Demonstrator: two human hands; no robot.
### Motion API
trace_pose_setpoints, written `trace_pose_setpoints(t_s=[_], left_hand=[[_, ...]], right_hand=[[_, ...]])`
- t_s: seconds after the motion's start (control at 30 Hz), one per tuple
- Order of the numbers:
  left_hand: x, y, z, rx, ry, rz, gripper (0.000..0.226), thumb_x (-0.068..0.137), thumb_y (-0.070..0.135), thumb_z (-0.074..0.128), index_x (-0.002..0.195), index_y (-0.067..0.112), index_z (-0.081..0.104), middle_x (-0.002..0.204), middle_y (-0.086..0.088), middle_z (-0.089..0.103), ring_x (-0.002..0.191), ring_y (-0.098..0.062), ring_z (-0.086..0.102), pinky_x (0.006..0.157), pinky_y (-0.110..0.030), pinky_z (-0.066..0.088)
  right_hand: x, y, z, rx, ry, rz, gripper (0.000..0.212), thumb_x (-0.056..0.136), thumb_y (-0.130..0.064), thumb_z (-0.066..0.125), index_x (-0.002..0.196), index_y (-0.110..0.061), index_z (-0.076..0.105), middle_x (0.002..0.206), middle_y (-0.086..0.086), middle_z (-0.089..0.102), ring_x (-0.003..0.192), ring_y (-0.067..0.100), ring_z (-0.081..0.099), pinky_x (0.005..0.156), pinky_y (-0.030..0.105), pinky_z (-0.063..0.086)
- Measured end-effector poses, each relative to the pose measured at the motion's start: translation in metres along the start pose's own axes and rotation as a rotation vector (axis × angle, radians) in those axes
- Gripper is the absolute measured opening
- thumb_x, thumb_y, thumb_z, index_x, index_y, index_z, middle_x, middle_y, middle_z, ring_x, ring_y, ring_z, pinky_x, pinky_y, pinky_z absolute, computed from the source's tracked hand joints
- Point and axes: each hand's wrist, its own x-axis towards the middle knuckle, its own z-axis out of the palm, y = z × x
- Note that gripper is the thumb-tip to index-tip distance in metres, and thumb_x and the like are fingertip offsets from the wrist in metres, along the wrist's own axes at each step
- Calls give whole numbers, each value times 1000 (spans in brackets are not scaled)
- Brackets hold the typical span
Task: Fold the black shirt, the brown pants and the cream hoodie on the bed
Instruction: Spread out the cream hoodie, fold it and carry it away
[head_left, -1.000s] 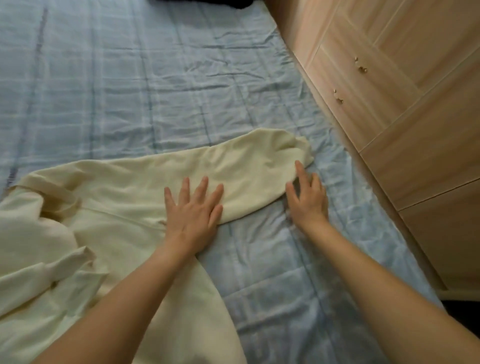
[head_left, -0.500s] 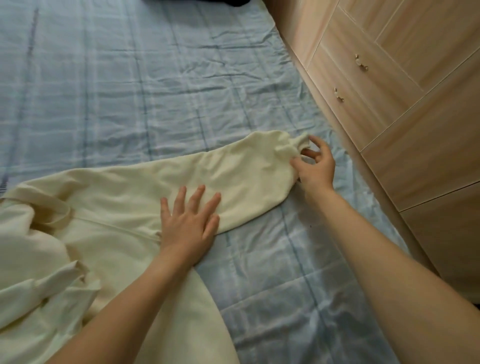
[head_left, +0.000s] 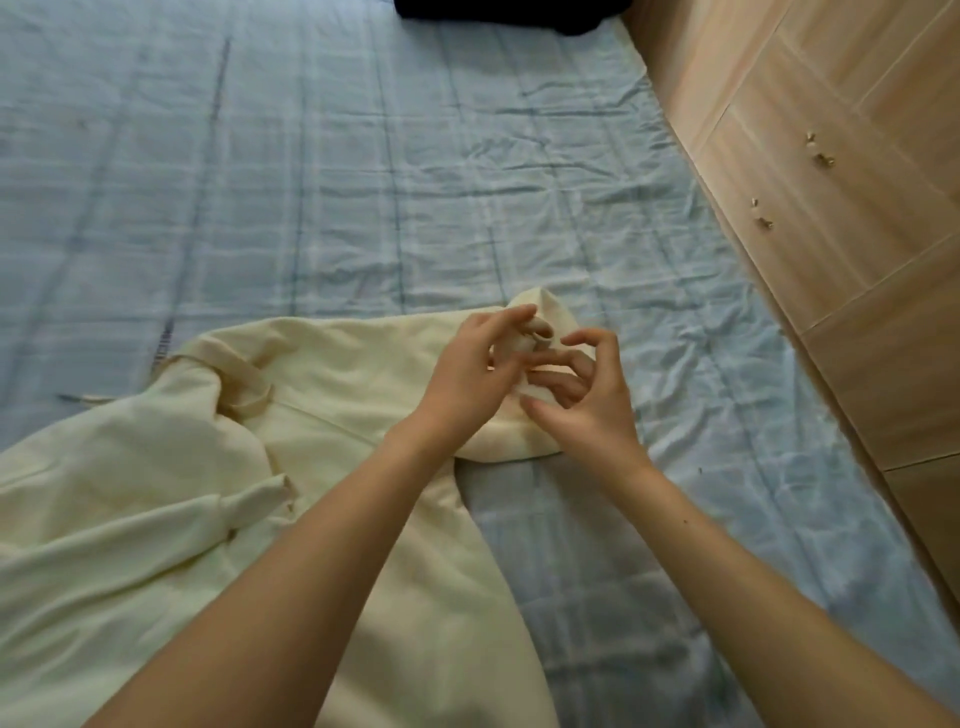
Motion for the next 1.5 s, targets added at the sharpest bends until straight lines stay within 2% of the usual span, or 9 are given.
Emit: trace_pose_setpoints(t_s=[0.13,0.2,0.3,0.57,0.93,1.17,1.27,1.37,1.5], left_hand=[[-15,-21,-15,-81,142,-144,40,89,-2,58,125,14,63,120,4,66,104,-15,65,87,-34,55],[-24,-19,-17,-145,170,-151,39,89,-3,59,123,15,65,118,4,67,96,-14,66,83,-28,55],[-48,-16,-38,-281,241,-181,36,90,-3,60,119,17,68,115,5,70,96,-12,70,80,-26,56],[-128,3,-145,-471,406,-200,34,90,1,62,114,23,70,110,7,73,94,-14,72,74,-23,56],[-269,-2,-289,-525,630,-183,32,88,7,64,113,26,71,113,-1,71,105,-17,68,78,-27,55],[-365,-45,-343,-552,961,-326,31,85,4,63,103,27,74,97,3,72,90,-11,69,73,-26,58],[-387,-73,-336,-311,833,-531,33,89,-6,58,110,18,66,105,-8,69,83,-9,65,73,-26,57],[-388,-85,-329,-385,690,-682,20,85,13,70,102,20,63,110,-20,64,87,-17,64,84,-42,57],[-375,-77,-331,-5,656,-688,26,76,36,79,87,25,58,90,3,66,73,3,63,66,-16,51]], right_hand=[[-5,11,-3,-409,-24,-154,61,74,-20,78,126,-28,47,129,-5,58,120,15,56,104,34,43],[-2,16,-11,-802,-127,-192,73,77,-54,63,144,-34,41,149,-7,43,139,24,38,114,46,29],[-10,16,10,-941,-251,-90,75,77,-77,29,147,-52,23,161,-5,24,148,32,17,117,57,16],[-68,-24,118,-850,-321,-260,62,87,-71,24,142,-63,-4,163,-7,19,151,28,9,116,59,8],[-171,-87,272,-749,-447,-385,66,88,-68,24,149,-55,3,162,-1,22,150,30,12,116,61,12],[-224,-86,341,-1011,-595,-575,62,93,-65,26,151,-50,15,160,2,25,148,38,16,113,65,13],[-224,-67,342,-1173,-726,-534,61,95,-64,24,152,-49,14,163,-2,17,150,34,9,116,62,7],[-209,-56,323,-1250,-765,-548,58,98,-59,27,153,-46,14,164,-10,16,151,25,9,118,57,6],[-192,-60,298,-1292,-820,-599,58,98,-57,23,153,-40,25,161,-14,23,148,22,23,118,52,14]])
